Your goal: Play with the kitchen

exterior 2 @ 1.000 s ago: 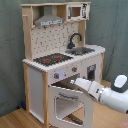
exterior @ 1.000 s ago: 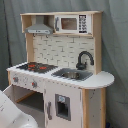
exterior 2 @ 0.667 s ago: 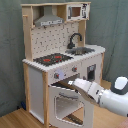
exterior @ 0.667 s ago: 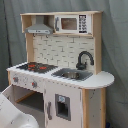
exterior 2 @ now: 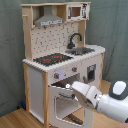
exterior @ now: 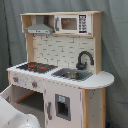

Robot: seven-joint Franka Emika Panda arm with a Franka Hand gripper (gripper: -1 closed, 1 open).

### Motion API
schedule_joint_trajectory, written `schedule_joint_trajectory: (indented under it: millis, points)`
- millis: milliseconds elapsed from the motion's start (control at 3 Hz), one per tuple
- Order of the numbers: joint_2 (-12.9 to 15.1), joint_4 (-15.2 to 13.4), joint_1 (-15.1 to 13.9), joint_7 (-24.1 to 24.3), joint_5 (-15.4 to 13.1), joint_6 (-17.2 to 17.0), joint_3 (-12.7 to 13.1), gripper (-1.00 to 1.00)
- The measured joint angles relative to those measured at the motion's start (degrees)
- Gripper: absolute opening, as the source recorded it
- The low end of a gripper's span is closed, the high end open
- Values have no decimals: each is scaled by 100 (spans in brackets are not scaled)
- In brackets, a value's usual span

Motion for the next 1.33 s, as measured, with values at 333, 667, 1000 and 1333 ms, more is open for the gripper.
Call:
schedule_joint_trajectory:
  millis: [333, 667, 1000, 1333]
  points:
    - [-252, 159, -286, 541, 50, -1, 265, 100]
    - [-424, 150, -453, 1046, 55, -2, 429, 100]
    - [-633, 145, -633, 1655, 94, -4, 610, 100]
    - [-799, 145, -743, 2205, 223, -9, 729, 100]
